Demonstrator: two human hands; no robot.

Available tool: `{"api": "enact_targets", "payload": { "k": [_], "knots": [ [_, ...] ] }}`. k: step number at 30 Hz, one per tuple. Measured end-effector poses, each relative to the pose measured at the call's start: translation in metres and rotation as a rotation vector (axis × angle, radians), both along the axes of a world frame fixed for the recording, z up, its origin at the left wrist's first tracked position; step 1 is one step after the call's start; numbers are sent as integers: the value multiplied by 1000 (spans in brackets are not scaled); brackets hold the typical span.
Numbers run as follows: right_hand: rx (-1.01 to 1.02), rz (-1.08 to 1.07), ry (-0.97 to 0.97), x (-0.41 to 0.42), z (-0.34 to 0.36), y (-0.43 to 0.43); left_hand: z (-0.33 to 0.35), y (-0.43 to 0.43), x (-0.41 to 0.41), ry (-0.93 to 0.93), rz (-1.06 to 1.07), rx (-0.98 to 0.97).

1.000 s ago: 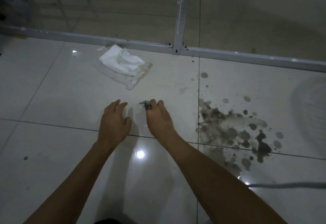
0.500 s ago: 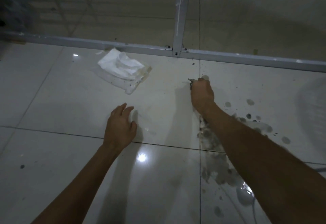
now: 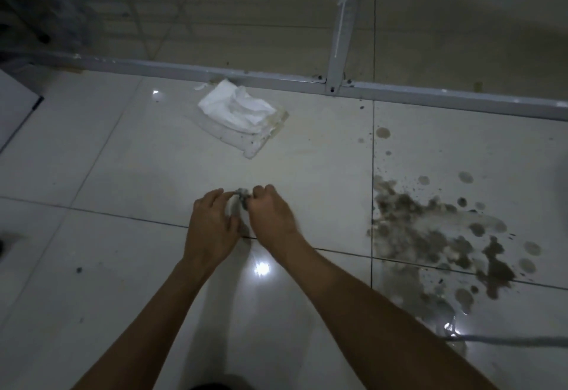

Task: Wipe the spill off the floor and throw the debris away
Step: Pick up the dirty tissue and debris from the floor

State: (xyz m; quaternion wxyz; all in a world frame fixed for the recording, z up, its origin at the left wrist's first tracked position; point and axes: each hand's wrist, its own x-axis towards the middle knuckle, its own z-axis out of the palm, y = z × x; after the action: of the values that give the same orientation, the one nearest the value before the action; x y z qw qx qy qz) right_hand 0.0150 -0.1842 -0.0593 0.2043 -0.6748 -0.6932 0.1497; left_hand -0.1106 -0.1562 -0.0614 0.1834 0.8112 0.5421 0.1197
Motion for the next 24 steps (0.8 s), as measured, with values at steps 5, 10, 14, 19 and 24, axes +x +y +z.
{"api": "enact_targets", "payload": {
  "k": [5,10,14,19,24],
  "knots": [
    [-88,97,91,0,-2,-7,-4,-18,0,-168,9,-24],
    [-115,-216,335,51,5,-8,-5,-17,18,-206,23,-2],
    [18,-441,433,95,16,-7,-9,-12,34,-285,96,-63],
    [96,-500,453,129,25,-13,-9,0,59,-488,182,-244],
    [85,-503,439,145,28,-31,-5,-20,88,-522,26,-253]
  ]
}}
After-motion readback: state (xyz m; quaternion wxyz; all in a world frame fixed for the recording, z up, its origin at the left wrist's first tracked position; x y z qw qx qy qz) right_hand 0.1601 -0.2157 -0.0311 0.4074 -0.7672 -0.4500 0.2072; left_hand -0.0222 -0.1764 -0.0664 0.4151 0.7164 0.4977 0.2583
